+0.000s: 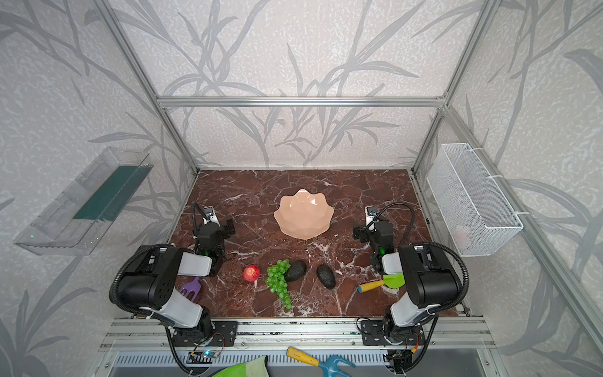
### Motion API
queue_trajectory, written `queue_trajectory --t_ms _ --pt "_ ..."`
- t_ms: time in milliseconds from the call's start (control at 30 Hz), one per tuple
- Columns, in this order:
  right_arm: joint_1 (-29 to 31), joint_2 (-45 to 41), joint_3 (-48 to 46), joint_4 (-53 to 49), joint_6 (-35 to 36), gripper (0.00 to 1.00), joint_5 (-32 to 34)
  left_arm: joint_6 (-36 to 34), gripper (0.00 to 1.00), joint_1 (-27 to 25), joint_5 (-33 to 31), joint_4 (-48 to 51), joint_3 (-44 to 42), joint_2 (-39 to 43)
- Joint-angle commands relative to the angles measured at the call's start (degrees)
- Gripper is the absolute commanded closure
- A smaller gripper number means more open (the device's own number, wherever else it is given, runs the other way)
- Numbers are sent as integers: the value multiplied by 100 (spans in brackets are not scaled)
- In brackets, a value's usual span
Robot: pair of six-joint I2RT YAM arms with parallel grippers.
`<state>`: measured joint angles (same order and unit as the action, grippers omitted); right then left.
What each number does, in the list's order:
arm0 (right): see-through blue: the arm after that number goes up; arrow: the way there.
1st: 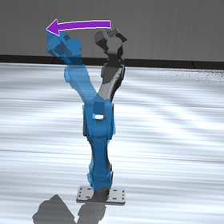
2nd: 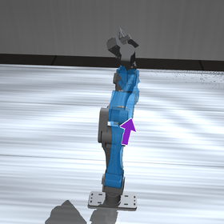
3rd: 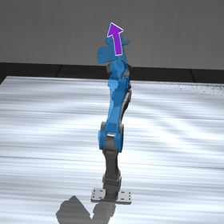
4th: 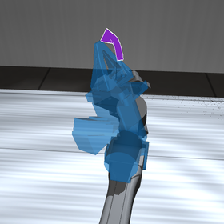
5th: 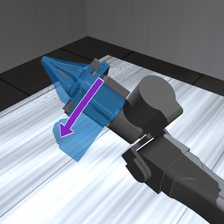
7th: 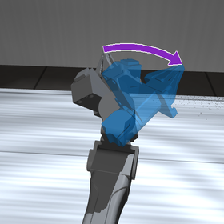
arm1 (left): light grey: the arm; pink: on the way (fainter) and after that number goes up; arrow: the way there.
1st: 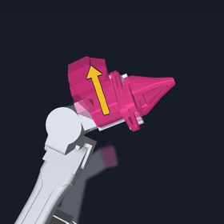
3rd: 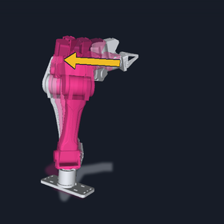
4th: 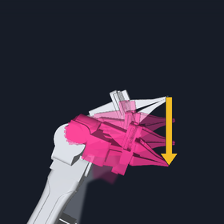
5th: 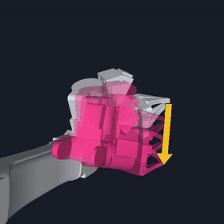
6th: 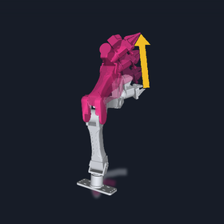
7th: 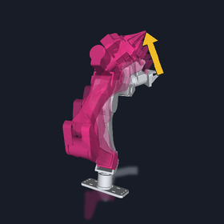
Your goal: Place and organize the fake fruits in the fruit bowl
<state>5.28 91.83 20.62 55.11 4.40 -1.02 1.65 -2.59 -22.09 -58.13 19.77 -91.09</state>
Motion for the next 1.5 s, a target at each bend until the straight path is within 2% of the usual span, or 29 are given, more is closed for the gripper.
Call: queue_trajectory --t_ms 0,333,400,433,467,533,600,667,700,767,867,900,967,1100,1300,1467 --pt "-18 -105 100 54 -32 1 66 61 1 53 229 113 109 70" --pt "-18 -113 87 74 -37 1 75 55 1 57 242 93 98 65" --pt "-16 -425 139 -194 -151 1 387 78 1 25 -41 288 168 251" --pt "-7 -746 288 -742 -205 1 566 109 1 15 -194 840 312 516" --pt "-17 -1181 595 -1715 -312 1 762 265 1 0 -441 1954 683 970" --pt "-13 -1760 1267 -3246 -670 1 891 1210 1 77 -579 4243 1527 1695" --pt "-9 -2086 1728 -3898 -1298 1 323 1690 1 105 -226 5324 2001 2181" --pt "-20 -2292 1727 -3900 -2579 0 136 1995 1 105 239 5809 2102 2575" --pt "-92 -2393 1623 -3981 -2847 1 -226 2111 1 114 431 6001 2071 2815" --pt "-132 -2506 1208 -3448 -2691 1 -957 2165 1 115 726 6126 1885 3284" --pt "-93 -2788 1135 -4049 -2626 4 -1862 2262 1 117 908 6160 1663 4045" --pt "-3 -2897 1221 -4580 -2575 5 -1978 2204 1 111 992 6237 1686 4241" --pt "351 -3086 1399 -5562 -2391 5 -1799 1983 1 110 1177 6510 1856 4425" --pt "1567 -3408 1640 -7363 -2020 7 -746 1648 2 112 1429 7217 2389 4267" --pt "2852 -3690 1389 -7958 -2773 8 -480 1607 3 119 1212 7581 2548 4159" --pt "3714 -3462 1399 -8239 -3057 8 -48 1678 3 124 1114 7572 2494 4223"
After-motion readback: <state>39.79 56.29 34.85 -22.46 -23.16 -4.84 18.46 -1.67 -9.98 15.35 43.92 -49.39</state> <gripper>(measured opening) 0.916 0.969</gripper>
